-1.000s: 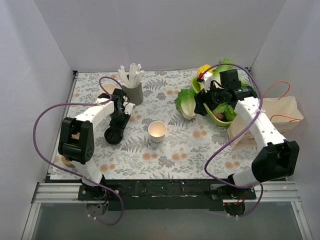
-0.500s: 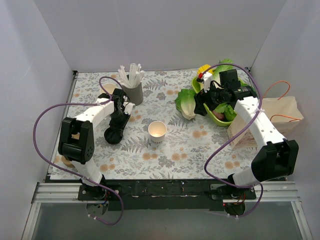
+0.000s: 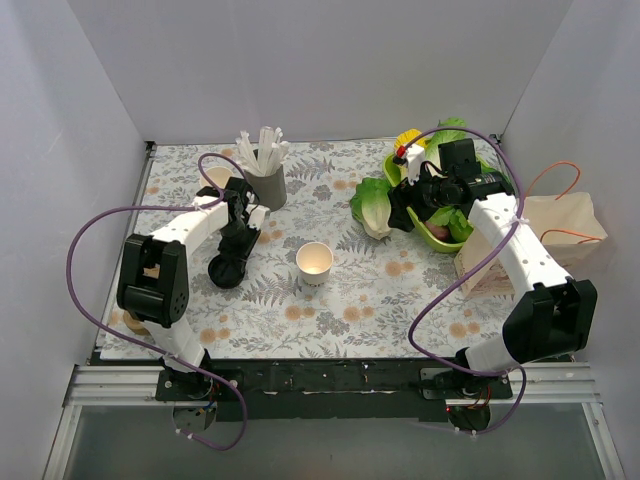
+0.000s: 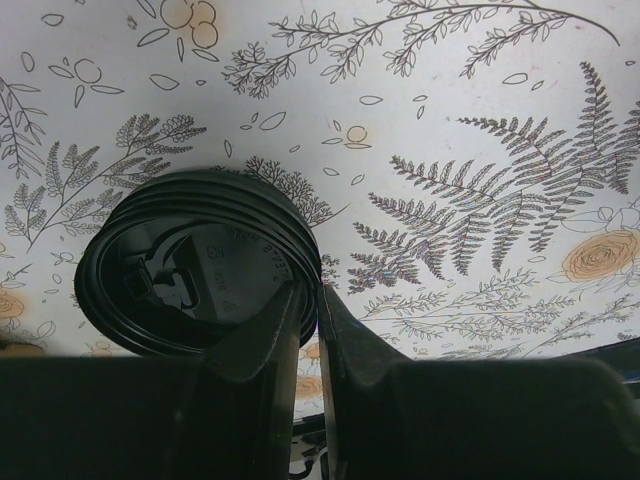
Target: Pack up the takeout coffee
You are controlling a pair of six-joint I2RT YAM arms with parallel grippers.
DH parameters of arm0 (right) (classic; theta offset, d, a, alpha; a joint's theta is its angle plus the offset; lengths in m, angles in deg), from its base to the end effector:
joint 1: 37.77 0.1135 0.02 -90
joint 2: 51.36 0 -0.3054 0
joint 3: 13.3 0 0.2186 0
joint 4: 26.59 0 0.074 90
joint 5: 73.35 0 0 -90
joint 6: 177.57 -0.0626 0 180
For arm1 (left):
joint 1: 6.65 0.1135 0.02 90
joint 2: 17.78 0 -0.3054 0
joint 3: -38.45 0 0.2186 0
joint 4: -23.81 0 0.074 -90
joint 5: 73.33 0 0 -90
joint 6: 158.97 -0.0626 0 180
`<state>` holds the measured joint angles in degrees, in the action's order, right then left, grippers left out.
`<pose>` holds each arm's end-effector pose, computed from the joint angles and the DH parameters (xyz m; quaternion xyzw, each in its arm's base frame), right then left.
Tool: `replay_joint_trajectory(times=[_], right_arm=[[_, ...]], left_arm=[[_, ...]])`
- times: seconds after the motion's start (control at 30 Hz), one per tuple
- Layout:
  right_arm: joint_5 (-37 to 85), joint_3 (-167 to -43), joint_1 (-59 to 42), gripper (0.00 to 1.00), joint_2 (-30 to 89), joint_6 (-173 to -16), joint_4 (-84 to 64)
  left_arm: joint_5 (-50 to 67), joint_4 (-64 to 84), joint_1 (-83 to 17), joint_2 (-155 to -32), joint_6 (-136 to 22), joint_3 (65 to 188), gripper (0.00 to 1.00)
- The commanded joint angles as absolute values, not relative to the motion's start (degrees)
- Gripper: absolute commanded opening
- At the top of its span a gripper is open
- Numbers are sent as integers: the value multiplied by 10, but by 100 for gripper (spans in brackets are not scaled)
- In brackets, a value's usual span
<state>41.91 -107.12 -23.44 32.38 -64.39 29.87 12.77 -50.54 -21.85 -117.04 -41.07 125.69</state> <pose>0.2763 0.0982 0.3608 -0.3682 0.8317 0.1744 0.3771 0.2803 -0.0806 0.2332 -0.1094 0.9929 -0.0433 0.0169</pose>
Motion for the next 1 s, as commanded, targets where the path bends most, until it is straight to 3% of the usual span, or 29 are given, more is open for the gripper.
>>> replay_joint_trajectory(times=[0.0, 0.37, 0.8, 0.97], right_arm=[[423, -1072, -233, 91, 320, -639, 291], [423, -1074, -233, 91, 322, -639, 290], [434, -1089, -228, 91, 341, -649, 292], [445, -1113, -220, 91, 352, -649, 299]], left_arm=[[117, -507, -217, -1175, -415, 1270, 12], [116, -524, -217, -1164, -417, 1279, 0], [186, -552, -210, -1070, -450, 1310, 0], [108, -585, -210, -1071, -440, 1382, 0]])
